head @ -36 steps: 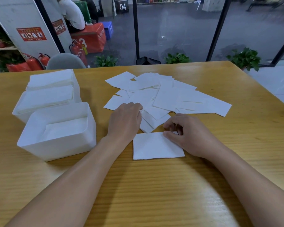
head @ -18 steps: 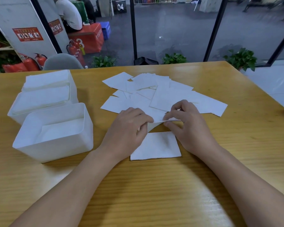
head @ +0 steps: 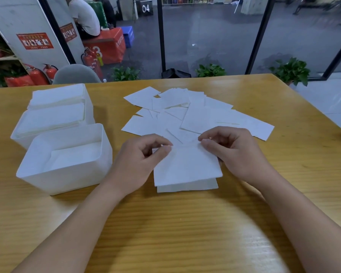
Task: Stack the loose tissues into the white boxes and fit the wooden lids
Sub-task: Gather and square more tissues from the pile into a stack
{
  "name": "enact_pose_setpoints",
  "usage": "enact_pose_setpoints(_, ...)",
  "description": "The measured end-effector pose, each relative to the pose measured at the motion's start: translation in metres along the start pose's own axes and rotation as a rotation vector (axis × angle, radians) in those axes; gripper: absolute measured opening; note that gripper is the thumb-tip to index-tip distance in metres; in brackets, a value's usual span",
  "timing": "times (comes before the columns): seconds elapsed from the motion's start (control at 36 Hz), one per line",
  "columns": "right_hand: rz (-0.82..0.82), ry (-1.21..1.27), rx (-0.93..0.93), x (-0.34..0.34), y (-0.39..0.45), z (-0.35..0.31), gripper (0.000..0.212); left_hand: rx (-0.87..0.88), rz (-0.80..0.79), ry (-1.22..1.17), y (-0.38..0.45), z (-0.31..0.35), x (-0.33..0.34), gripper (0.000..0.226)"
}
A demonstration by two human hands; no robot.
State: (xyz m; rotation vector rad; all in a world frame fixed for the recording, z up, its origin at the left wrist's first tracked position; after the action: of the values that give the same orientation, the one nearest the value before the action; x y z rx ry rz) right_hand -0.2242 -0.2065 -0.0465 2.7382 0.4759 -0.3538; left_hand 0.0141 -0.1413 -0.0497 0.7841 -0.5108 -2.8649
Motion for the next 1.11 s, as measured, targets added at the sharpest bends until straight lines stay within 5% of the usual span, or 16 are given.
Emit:
enact_pose_setpoints(0.08,-0.074,-0.055,0.083,0.005,0.0,0.014,0.004,-0.071,-0.055,-0.074,-0.007,-0.016,-0.002,0.021)
enact_pose_setpoints(0.22,-0.168,-0.39,0.065,0.014,-0.006,0.028,0.008,-0.113,-0.111,0.159,-0.012,-0.028,0.006,0.005)
enact_pose_setpoints(0.44,-0.18,-0.422,0.058,0.017,-0.006,0.032,0.01,-0.132,-0.092,0.245,-0.016,-0.024,0.01,0.007)
enact_pose_setpoints(0.67,-0.177,-0.468,0.035,0.02,-0.007,0.027,0.012,-0.005,-0.04,0.408,-0.007,-0.008,0.006,0.01)
enact_pose_setpoints(0.89,-0.116,-0.512,-0.002,0.016,-0.005,0.017,0.014,0.183,-0.22,0.571,0.019,-0.001,0.029,0.016)
enact_pose_setpoints(1.11,-0.075,-0.499,-0.026,0.02,-0.003,0.016,0.009,0.247,-0.145,0.602,0.017,0.009,0.031,0.017)
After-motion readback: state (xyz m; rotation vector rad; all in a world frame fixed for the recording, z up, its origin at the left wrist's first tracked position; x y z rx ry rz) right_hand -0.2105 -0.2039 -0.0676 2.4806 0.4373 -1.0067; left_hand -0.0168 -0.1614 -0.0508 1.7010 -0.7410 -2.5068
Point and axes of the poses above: each hand's wrist, its own y-axis towards the middle knuckle, its own x-axis out of the palm, z = x × y, the point moved 10 cm from there along y, towards the middle knuckle, and after that the axes turned 3 degrees about z, right-handed, at the moved point
